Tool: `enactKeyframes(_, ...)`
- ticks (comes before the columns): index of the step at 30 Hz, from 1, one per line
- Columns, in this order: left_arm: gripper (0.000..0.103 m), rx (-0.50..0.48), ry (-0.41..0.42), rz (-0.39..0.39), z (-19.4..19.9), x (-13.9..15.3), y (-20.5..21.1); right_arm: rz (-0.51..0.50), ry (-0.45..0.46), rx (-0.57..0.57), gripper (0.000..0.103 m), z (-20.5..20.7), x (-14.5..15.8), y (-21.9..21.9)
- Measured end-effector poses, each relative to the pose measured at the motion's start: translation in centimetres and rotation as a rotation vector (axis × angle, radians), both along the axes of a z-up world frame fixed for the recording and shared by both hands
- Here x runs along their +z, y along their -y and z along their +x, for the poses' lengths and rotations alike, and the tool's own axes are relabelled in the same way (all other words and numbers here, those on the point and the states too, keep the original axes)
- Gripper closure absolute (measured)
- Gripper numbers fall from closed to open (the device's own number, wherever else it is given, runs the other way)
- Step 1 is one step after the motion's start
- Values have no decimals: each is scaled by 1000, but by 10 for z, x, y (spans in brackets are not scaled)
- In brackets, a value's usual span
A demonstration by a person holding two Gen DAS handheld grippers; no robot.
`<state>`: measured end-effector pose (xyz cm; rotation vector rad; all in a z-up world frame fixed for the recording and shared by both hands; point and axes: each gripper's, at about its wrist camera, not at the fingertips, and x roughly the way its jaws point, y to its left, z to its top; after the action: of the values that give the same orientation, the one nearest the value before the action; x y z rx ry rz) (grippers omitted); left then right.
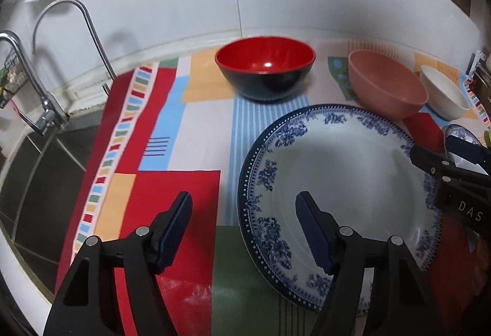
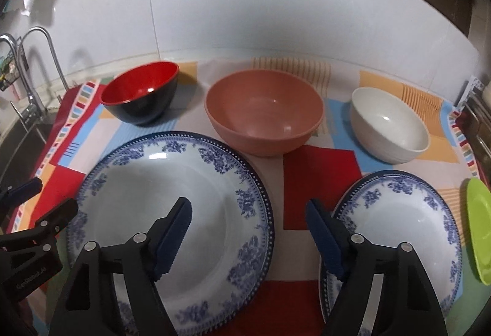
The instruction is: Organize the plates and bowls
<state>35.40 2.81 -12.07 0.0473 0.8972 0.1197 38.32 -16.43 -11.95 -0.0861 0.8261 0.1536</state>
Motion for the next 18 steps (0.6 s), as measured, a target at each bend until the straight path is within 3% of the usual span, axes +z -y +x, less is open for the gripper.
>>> enactKeyframes(8, 39, -2, -37, -28, 11, -13, -2, -8, -49, 14, 40, 15, -15, -1)
enactKeyframes(18, 53, -8, -64, -67, 17, -21, -4, -14, -75, 24, 50, 19, -23, 0)
